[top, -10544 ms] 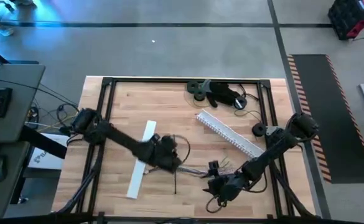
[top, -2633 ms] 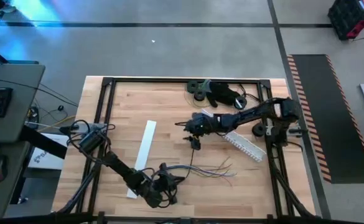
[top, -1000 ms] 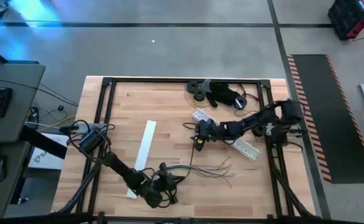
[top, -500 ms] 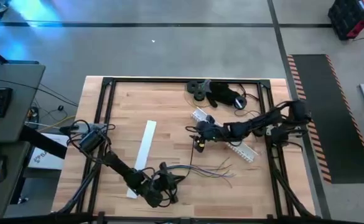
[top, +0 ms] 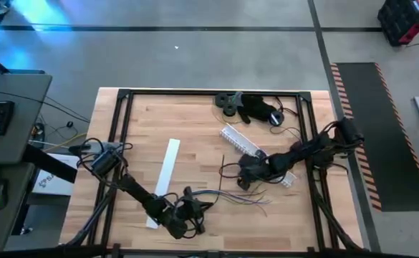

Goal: Ziptie cables
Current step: Wrap the cable using zip tie

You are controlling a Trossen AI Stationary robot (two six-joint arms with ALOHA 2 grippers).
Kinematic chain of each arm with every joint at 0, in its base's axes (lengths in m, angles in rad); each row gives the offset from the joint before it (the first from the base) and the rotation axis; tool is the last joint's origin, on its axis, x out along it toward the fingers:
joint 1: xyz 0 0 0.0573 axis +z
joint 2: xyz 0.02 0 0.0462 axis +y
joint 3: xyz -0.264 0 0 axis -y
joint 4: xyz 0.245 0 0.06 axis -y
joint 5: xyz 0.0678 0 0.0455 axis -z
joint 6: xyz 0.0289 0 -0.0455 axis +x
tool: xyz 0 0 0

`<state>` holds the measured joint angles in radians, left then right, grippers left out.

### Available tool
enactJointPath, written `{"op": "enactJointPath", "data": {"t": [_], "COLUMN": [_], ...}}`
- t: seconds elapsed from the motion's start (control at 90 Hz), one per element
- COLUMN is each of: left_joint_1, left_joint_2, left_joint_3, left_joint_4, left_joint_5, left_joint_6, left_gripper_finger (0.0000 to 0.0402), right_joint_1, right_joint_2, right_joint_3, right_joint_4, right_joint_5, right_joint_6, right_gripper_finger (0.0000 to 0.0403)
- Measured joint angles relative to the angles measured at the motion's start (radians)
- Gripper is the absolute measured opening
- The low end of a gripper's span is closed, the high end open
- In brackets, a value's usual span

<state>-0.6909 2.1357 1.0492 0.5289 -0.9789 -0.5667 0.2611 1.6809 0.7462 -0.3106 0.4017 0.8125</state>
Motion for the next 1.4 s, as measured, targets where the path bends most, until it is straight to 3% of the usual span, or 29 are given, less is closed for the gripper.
{"op": "enactJointPath", "data": {"t": [0.178, 0.233, 0.333, 0.456, 0.6, 0.856, 1.4], "left_joint_1": [0.012, 0.013, 0.014, 0.014, 0.015, 0.014, 0.015], "left_joint_2": [0.0, 0.0, 0.0, 0.0, 0.0, 0.0, 0.0], "left_joint_3": [0.0, 0.0, 0.0, 0.0, 0.0, 0.0, 0.0], "left_joint_4": [0.0, 0.0, 0.0, 0.0, 0.0, 0.001, 0.002], "left_joint_5": [0.005, 0.006, 0.013, 0.017, 0.017, 0.019, 0.019], "left_joint_6": [-0.005, -0.005, -0.005, -0.008, -0.008, -0.009, -0.007], "left_gripper_finger": [0.0, 0.0, 0.0, 0.0, 0.0, 0.0, 0.0], "right_joint_1": [-0.09, -0.115, -0.139, -0.149, -0.16, -0.23, -0.228], "right_joint_2": [0.002, 0.002, 0.002, 0.002, 0.036, 0.165, 0.181], "right_joint_3": [-0.011, -0.011, -0.01, -0.01, -0.009, -0.008, -0.008], "right_joint_4": [0.019, 0.075, 0.176, 0.274, 0.374, 0.587, 0.696], "right_joint_5": [0.238, 0.255, 0.129, -0.031, -0.044, -0.173, -0.379], "right_joint_6": [-0.157, -0.245, -0.367, -0.36, -0.294, -0.237, -0.291], "right_gripper_finger": [0.0166, 0.0163, 0.016, 0.016, 0.016, 0.016, 0.016]}}
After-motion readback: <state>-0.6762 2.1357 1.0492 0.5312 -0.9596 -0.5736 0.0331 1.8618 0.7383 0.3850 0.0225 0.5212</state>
